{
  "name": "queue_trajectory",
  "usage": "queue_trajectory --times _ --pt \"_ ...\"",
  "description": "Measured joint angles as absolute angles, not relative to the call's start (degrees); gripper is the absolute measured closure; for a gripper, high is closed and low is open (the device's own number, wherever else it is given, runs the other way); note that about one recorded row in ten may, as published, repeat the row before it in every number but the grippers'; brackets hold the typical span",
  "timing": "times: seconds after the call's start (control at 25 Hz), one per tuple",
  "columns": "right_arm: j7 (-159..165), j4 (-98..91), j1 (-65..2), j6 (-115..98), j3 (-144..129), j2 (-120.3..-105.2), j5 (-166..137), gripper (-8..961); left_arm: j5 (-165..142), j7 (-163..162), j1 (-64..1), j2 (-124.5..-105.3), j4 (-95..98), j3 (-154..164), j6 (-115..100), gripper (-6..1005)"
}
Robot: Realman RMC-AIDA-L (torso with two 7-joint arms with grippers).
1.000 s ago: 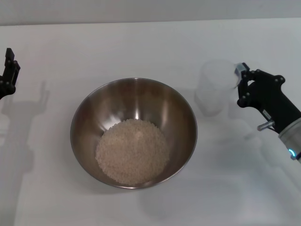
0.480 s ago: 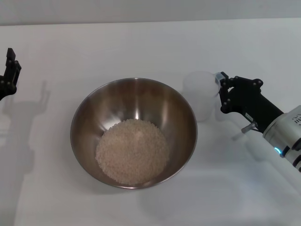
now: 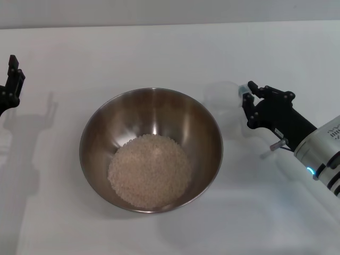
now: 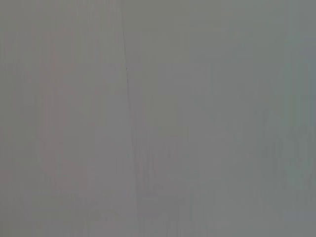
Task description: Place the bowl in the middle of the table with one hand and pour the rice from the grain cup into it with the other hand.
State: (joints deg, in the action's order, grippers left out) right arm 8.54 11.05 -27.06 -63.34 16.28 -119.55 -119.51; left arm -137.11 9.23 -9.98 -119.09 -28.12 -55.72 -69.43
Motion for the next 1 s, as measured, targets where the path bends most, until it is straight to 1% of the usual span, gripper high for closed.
queue_trajectory --times 0.16,0.36,0.6,1.0 --pt "8.1 11.6 -26.7 -63.3 15.9 -119.57 -119.7 806 -137.1 9.2 -10.1 -119.09 -28.1 -55.7 -69.4 265" --pt "8.1 12.1 -25.1 -63.6 15.5 -119.53 -119.8 573 -137.1 9.2 -10.3 -119.09 -28.1 -55.6 -69.4 265" --pt "8.0 12.1 -21.4 -66.7 15.0 -119.37 -119.9 419 -137.1 9.2 -10.4 -119.09 -28.1 -55.6 -69.4 265" --pt "7.9 11.1 -11.2 -83.9 18.7 -119.36 -119.1 342 -137.1 9.2 -10.5 -119.00 -28.1 -55.6 -69.3 265"
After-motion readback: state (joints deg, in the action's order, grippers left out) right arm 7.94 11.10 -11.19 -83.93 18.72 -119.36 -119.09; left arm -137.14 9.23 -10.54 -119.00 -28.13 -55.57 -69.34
